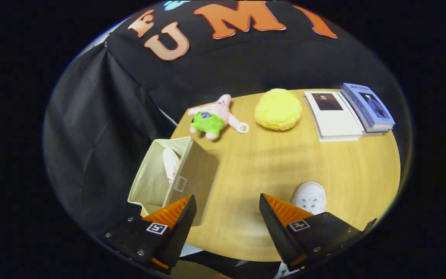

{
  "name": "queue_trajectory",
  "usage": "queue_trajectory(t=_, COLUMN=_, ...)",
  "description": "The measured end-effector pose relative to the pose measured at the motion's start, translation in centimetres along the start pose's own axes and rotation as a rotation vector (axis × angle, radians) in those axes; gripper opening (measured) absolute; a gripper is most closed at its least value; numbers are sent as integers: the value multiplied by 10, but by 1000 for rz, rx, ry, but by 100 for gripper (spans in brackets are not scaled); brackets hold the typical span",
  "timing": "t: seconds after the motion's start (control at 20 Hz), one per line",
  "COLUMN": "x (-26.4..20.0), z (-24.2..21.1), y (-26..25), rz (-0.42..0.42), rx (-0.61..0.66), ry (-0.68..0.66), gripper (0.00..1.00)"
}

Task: Open the storage box then place both shoes into the box .Put the left shoe in first, then the right shoe, with the right side of both shoes facing outward in a uniform manner.

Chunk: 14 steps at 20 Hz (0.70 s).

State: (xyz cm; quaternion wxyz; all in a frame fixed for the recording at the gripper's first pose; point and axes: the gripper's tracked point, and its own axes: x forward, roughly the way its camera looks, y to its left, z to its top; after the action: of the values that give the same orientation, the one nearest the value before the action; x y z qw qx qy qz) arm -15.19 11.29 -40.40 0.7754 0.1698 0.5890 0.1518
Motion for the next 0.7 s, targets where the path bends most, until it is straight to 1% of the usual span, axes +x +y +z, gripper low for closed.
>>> queue_trajectory(t=0.15, x=-6, z=-27, y=-64, rz=-89, rx=54, ry=-2, gripper=97)
queue_trajectory(t=0.2, x=-1, z=-35, y=-89, rz=-122, rx=53, ry=-4, gripper=97)
queue_trajectory(t=0.3, x=14, z=-68, y=-134, rz=-188, rx=85, ry=40, gripper=97)
queue_trajectory(t=0.4, x=22, z=-91, y=-154, rz=-209, rx=108, ry=60, gripper=98)
queue_trajectory(t=0.6, x=43, z=-120, y=-179, rz=-237, rx=82, ry=70, gripper=98)
queue_trajectory(t=0.7, x=55, z=-141, y=-190, rz=-246, rx=103, ry=101, gripper=97)
